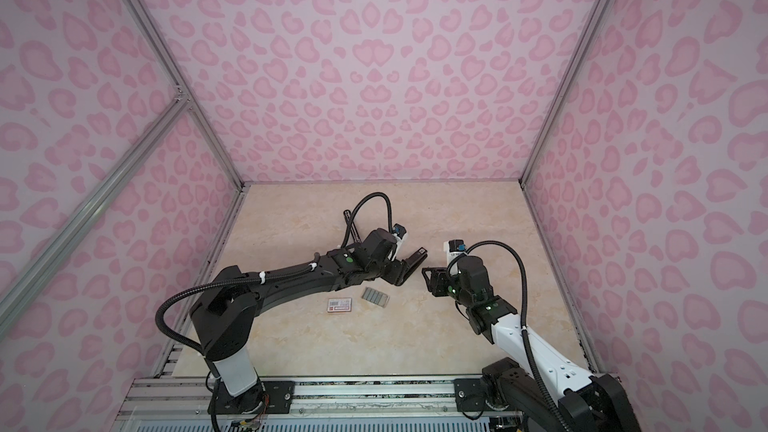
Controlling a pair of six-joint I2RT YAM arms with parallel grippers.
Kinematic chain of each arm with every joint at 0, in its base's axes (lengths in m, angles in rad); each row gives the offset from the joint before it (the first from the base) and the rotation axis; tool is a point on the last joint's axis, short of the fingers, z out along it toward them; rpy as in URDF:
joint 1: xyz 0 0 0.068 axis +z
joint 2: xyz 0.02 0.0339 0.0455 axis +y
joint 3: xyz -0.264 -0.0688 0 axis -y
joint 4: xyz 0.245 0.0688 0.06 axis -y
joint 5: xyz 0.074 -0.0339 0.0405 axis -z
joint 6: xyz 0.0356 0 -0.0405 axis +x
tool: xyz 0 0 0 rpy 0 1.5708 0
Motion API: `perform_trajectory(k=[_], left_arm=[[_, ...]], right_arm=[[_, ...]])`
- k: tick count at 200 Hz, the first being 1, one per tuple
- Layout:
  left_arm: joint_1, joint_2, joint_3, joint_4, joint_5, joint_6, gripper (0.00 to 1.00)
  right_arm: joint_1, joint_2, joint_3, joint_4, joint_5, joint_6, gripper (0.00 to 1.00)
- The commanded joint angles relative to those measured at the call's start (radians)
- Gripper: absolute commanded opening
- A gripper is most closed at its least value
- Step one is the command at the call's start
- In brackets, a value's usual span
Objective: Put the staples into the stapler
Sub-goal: 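Draw the right gripper back while the left gripper holds the closed stapler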
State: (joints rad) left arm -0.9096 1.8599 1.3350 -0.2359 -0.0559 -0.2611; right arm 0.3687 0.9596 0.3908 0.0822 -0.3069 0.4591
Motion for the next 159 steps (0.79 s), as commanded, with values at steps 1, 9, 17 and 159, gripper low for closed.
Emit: perform_trajectory(k=[1,9,17,159], left_arm=[[0.007,0.054,0.078,-0.108,0.018,0.026,0.68],[0.008,0.079,0.105,-0.131,0.014,0.036,0.67],[0.007,0.104,0.133,-0.156,0.007,0.044,0.67],[0.009,0.262,0.193,-0.235,0.012,0.053,0.04]], right_arm=[[0.001,-0.022,-0.026,-0.018,-0.007,0.003,0.53],[0.001,-0.029,-0.031,-0.017,-0.003,0.005,0.53],[0.000,-0.033,-0.035,-0.018,-0.002,0.007,0.53],[-0.013,-0.051,-0.036,-0.006,0.007,0.012,0.53]])
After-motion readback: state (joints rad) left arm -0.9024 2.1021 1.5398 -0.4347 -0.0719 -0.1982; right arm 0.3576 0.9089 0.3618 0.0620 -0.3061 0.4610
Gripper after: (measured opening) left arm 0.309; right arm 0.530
